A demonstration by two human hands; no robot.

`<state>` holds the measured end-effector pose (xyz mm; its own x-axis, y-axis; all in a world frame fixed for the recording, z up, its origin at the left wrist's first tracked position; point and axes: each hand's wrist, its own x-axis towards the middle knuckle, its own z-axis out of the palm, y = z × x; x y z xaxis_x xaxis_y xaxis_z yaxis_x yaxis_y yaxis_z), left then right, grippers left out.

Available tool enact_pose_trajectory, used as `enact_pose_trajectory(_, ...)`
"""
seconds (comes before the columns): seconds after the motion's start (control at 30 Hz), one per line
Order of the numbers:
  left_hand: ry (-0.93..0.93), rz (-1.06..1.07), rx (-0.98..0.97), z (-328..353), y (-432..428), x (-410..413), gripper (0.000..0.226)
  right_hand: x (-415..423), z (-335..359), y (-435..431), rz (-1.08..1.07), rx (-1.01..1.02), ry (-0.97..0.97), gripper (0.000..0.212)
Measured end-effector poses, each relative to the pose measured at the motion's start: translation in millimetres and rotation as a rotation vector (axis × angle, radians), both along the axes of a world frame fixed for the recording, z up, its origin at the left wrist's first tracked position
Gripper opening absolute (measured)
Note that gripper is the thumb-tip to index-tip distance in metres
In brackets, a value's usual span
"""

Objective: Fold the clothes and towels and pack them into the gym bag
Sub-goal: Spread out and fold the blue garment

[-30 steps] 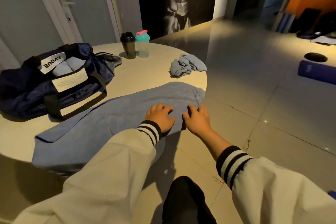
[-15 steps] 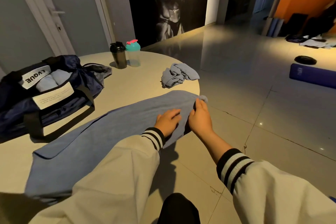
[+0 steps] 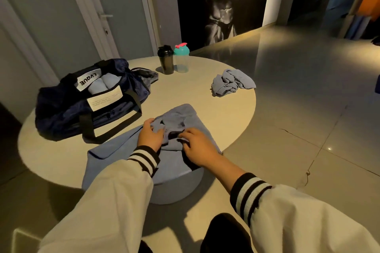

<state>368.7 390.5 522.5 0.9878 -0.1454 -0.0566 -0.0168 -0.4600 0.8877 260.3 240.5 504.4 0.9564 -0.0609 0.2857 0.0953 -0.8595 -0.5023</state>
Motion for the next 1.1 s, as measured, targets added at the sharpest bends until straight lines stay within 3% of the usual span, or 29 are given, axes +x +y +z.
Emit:
enact_pose_trajectory(0.1, -0.118, -0.056, 0.471, -9, 8, -14, 0.046, 4, -11, 0, 0.015, -0.141, 0.048, 0.038)
enact_pose_trajectory(0.17, -0.14, -0.098, 0.581, -9, 4, -21, 0.05, 7, -15, -6, 0.009, -0.182, 0.082, 0.041)
enact_pose_trajectory(0.27, -0.183, -0.219, 0.618, -16, -6, -20, 0.055, 8, -15, -24, -0.078, -0.255, 0.154, 0.043)
enact_pose_trajectory(0.43, -0.219, -0.393, 0.647, -20, -45, -12, 0.058, 10, 2, -40, -0.396, -0.341, 0.289, 0.046)
enact_pose_trajectory(0.57, -0.192, -0.45, 0.343, -17, -60, -9, 0.051, 11, 2, -25, -0.316, -0.265, 0.101, 0.034)
enact_pose_trajectory(0.67, -0.242, -0.447, 0.17, -13, -45, -9, 0.043, 7, -6, -10, -0.194, -0.168, 0.116, 0.043)
enact_pose_trajectory(0.73, -0.368, -0.355, 0.22, -14, -26, -6, 0.034, 2, -13, -10, -0.191, -0.181, 0.136, 0.044)
enact_pose_trajectory(0.83, -0.415, -0.192, 0.489, -16, 13, 2, 0.026, -7, -12, -22, -0.304, -0.157, 0.094, 0.044)
enact_pose_trajectory(0.9, -0.392, -0.186, 0.653, -21, 34, 5, 0.03, -6, -7, -24, -0.449, -0.127, 0.099, 0.037)
enact_pose_trajectory(0.97, -0.41, -0.242, 0.678, -27, 43, 3, 0.038, -1, 1, -11, -0.541, -0.153, 0.021, 0.026)
enact_pose_trajectory(1.03, -0.417, -0.302, 0.681, -30, 42, -2, 0.044, 9, 8, 11, -0.457, -0.16, -0.156, 0.023)
enact_pose_trajectory(1.1, -0.456, -0.314, 0.694, -30, 41, -8, 0.046, 19, 11, 36, -0.246, -0.136, -0.214, 0.019)
